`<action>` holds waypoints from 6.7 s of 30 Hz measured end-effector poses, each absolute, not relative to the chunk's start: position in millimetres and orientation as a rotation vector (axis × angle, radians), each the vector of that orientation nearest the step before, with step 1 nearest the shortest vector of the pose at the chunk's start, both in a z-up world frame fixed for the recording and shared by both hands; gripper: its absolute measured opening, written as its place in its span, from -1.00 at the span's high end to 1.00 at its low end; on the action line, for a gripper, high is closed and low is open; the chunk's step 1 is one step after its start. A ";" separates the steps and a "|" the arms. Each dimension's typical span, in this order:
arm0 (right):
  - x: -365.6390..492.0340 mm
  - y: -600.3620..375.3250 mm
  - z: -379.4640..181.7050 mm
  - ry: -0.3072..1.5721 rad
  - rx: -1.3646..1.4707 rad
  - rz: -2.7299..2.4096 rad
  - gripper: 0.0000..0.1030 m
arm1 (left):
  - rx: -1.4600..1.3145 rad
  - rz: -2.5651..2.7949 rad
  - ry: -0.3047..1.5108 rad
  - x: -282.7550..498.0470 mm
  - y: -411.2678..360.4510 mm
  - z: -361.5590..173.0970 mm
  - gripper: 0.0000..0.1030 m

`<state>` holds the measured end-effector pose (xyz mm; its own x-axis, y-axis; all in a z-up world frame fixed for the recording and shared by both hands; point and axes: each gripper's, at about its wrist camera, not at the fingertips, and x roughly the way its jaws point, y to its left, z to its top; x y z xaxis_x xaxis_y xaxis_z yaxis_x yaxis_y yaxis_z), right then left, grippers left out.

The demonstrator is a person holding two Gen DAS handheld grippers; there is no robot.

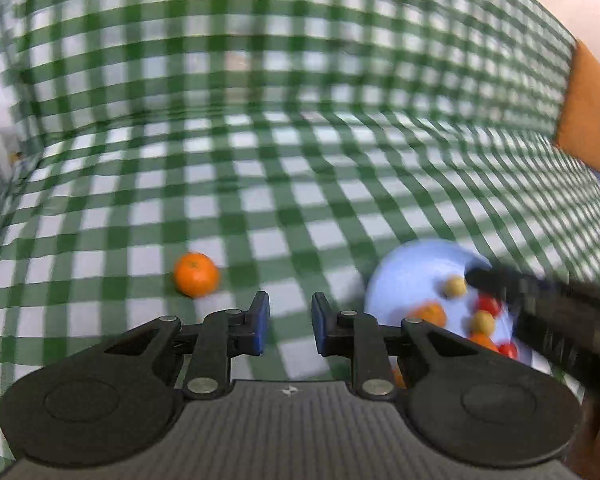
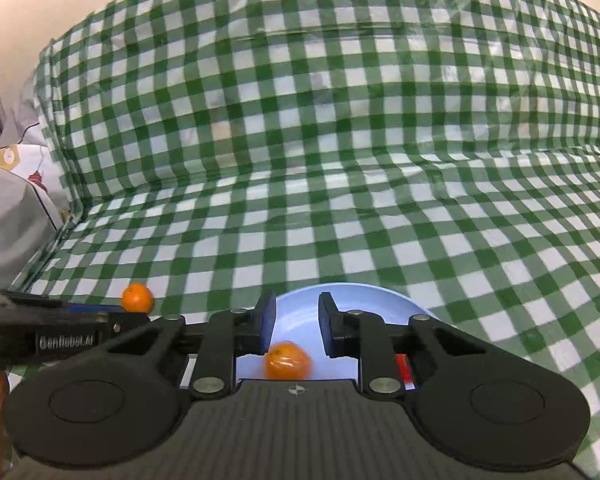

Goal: Organize fruits
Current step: 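Grasp the last mandarin with the left tool while the right tool grasps the last yellow fruit, then carry both fruits over the blue plate and open both tools to release them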

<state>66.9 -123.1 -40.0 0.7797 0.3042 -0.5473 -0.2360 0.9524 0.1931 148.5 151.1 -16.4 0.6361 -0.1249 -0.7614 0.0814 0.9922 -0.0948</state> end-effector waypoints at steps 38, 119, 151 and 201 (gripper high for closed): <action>110.8 27.0 -98.1 0.776 -0.059 0.599 0.49 | -0.367 -0.036 1.100 241.4 229.2 -82.4 0.23; -34.3 -168.0 -25.8 0.493 0.224 0.321 0.50 | 0.103 -0.096 0.676 17.1 163.2 17.1 0.25; -20.3 -165.7 -27.7 0.498 0.188 0.330 0.50 | 0.157 -0.166 0.645 14.0 124.5 6.2 0.25; 19.1 -187.6 -40.4 0.520 0.212 0.186 0.49 | 0.212 -0.234 0.603 63.4 53.3 -18.1 0.25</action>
